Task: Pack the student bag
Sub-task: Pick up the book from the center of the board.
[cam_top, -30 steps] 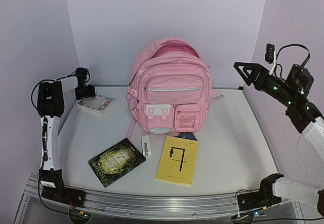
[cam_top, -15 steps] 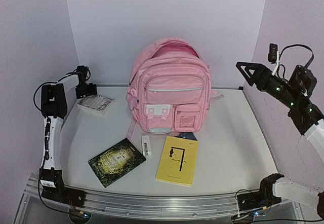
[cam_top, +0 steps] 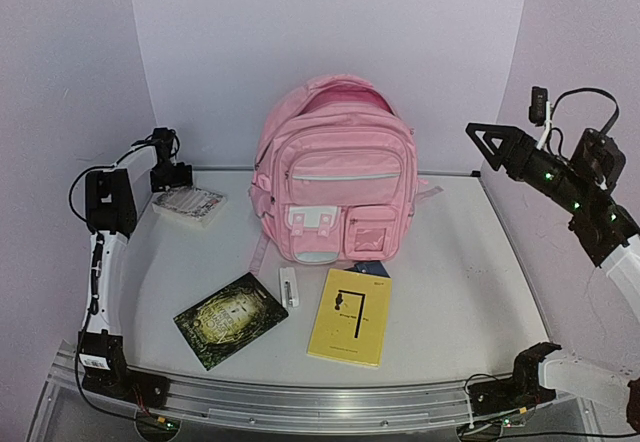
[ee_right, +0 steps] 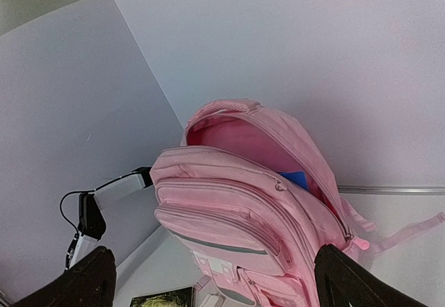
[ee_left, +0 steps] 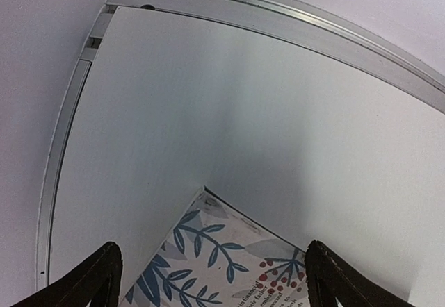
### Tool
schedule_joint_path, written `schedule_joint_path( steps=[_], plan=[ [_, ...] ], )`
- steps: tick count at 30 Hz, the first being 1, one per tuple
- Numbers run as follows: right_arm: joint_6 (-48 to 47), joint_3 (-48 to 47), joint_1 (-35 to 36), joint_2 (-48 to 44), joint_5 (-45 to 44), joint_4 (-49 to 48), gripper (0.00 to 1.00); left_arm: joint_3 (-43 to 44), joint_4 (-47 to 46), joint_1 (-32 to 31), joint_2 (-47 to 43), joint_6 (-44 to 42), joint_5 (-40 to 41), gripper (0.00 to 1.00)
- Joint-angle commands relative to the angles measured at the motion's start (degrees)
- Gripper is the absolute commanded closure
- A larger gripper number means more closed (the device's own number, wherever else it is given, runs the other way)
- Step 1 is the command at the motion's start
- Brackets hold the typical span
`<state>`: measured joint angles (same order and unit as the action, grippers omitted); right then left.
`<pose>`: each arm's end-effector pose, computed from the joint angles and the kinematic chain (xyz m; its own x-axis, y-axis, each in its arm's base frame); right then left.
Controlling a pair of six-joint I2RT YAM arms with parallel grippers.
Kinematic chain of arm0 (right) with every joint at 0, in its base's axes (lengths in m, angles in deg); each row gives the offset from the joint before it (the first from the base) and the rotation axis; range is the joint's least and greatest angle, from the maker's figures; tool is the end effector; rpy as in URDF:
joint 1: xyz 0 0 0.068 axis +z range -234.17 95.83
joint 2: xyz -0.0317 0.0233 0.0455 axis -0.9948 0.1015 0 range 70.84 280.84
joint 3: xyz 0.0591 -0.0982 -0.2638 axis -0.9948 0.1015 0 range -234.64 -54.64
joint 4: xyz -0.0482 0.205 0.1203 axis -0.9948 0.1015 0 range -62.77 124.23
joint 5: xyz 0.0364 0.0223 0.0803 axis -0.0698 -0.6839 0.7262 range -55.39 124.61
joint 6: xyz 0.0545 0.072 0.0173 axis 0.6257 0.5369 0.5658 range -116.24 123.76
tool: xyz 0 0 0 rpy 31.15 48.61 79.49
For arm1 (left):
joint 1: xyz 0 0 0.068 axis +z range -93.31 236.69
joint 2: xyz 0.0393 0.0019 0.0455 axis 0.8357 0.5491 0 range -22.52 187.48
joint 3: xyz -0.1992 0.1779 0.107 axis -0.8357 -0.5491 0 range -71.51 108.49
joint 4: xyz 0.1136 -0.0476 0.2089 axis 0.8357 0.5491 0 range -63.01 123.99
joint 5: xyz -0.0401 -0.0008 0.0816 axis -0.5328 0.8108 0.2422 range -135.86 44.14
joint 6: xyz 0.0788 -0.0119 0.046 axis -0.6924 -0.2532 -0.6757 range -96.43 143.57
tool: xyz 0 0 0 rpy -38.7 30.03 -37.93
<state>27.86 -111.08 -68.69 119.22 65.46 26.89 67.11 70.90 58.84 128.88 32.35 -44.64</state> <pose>0.1736 0.0920 0.4344 -0.1647 0.3182 -0.9336 -0.7130 0.6157 0.3356 0.5832 0.0236 0.1252 -0.8178 -0.1833 -0.5455 -0.1760 0.9822 -0.0663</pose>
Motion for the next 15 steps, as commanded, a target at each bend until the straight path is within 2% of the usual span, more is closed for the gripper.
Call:
schedule_joint_path(
  steps=[1,9,15],
  plan=[
    [0.4,-0.1,0.3,-0.5,-0.3,-1.4,0.02,1.3,6.2,-0.4,4.5,-2.4,-1.0,0.13],
    [0.5,0.2,0.3,-1.2,-0.2,-1.4,0.02,-9.6,4.2,-1.3,-1.7,-5.0,-3.3,0.31],
    [0.5,0.5,0.3,-2.1,0.0,-1.4,0.02,-19.8,0.3,-1.9,-9.9,-2.4,-3.5,0.34]
  ],
)
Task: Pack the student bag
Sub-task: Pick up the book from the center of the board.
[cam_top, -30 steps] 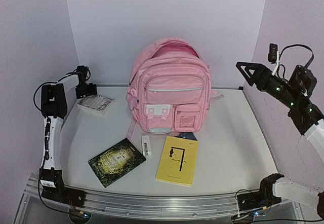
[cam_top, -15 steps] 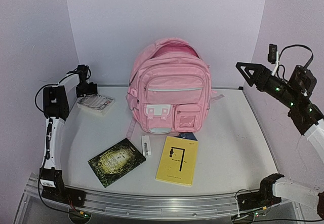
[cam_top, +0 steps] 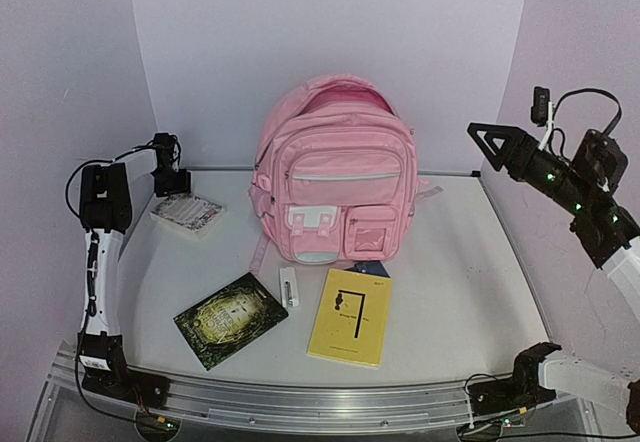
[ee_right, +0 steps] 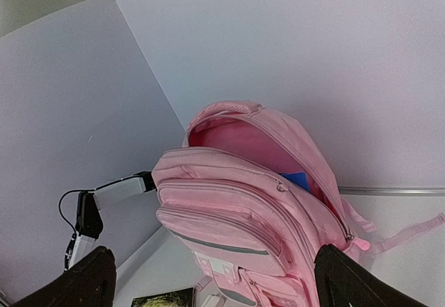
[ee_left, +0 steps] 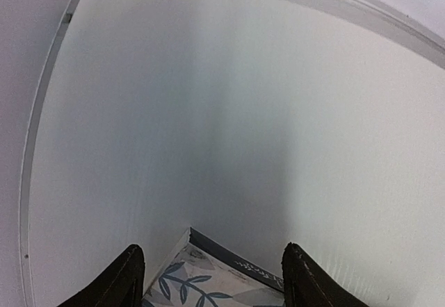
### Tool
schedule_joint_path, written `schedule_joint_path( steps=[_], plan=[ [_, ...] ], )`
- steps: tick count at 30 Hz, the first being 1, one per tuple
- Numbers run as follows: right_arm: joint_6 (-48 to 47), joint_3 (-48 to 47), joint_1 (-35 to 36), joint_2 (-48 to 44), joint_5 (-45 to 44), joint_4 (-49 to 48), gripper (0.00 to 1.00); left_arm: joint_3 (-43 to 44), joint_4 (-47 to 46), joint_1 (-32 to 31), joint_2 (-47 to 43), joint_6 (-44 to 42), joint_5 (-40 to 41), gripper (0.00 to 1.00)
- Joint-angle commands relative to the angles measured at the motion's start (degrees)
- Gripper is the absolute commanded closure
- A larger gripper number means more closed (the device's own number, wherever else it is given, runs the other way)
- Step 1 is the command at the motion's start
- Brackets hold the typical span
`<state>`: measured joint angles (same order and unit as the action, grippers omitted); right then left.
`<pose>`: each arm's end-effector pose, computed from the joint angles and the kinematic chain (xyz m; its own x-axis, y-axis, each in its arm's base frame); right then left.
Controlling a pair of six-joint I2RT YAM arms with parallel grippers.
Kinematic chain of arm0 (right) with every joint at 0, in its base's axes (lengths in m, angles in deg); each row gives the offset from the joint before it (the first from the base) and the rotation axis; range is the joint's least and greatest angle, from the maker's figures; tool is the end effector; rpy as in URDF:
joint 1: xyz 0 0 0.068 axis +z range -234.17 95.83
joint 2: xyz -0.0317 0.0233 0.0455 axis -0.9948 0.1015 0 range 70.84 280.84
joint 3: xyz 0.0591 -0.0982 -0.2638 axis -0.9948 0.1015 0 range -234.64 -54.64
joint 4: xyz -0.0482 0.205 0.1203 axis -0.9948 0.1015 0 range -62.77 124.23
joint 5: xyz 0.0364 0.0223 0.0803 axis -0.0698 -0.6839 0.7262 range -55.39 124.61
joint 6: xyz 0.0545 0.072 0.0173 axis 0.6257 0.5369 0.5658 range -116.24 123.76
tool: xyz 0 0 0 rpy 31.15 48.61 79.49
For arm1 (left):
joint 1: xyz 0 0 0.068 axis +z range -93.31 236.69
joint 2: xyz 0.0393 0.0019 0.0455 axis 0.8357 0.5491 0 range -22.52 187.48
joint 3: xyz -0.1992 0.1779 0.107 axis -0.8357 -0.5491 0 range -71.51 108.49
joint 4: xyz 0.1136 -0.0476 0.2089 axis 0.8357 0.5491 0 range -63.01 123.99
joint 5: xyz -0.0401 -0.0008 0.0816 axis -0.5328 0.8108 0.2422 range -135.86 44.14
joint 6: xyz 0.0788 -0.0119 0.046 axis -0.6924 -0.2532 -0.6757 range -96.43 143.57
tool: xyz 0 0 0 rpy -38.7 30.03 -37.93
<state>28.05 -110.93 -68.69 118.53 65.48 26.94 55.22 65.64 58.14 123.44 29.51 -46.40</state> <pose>0.1702 0.0910 0.4354 -0.1595 0.3222 -0.9331 -0.7154 0.6136 0.3341 0.5665 0.0135 0.1199 -0.8400 -0.1247 -0.5280 -0.1077 0.9922 -0.0630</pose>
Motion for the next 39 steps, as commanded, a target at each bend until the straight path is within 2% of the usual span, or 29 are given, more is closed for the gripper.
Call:
schedule_joint_path(
  steps=[1,15,21,24,30,33,37,39],
  plan=[
    [0.4,0.4,0.3,-1.7,0.0,-1.4,0.02,-9.8,4.9,-1.3,-5.7,0.9,-2.2,0.34],
    [-1.4,0.8,0.3,-3.3,0.2,2.5,0.02,-36.0,0.2,-7.4,-21.9,8.3,-5.3,0.35],
    [-2.7,0.1,1.5,-0.8,1.5,5.2,0.02,-46.1,-3.8,-10.6,-28.1,12.6,-8.3,0.35],
    [-4.2,-0.5,6.2,0.3,-3.4,6.6,0.02,-50.0,-6.1,-12.0,-30.3,14.3,-10.7,0.35],
    [-6.9,-2.8,24.4,6.8,-17.1,8.2,0.02,-53.4,-9.1,-12.1,-35.3,17.0,-12.6,0.35],
    [-6.2,-3.0,32.8,10.5,-22.4,7.6,0.02,-54.4,-9.6,-12.1,-39.8,17.7,-12.2,0.31],
    [-2.6,-2.1,42.1,14.8,-28.2,3.2,0.02,-58.6,-11.9,-11.3,-46.2,19.7,-11.2,0.21],
    [1.7,-1.1,44.7,17.2,-28.8,-3.0,0.02,-60.7,-13.2,-9.6,-47.5,21.1,-12.4,0.19]
  ],
)
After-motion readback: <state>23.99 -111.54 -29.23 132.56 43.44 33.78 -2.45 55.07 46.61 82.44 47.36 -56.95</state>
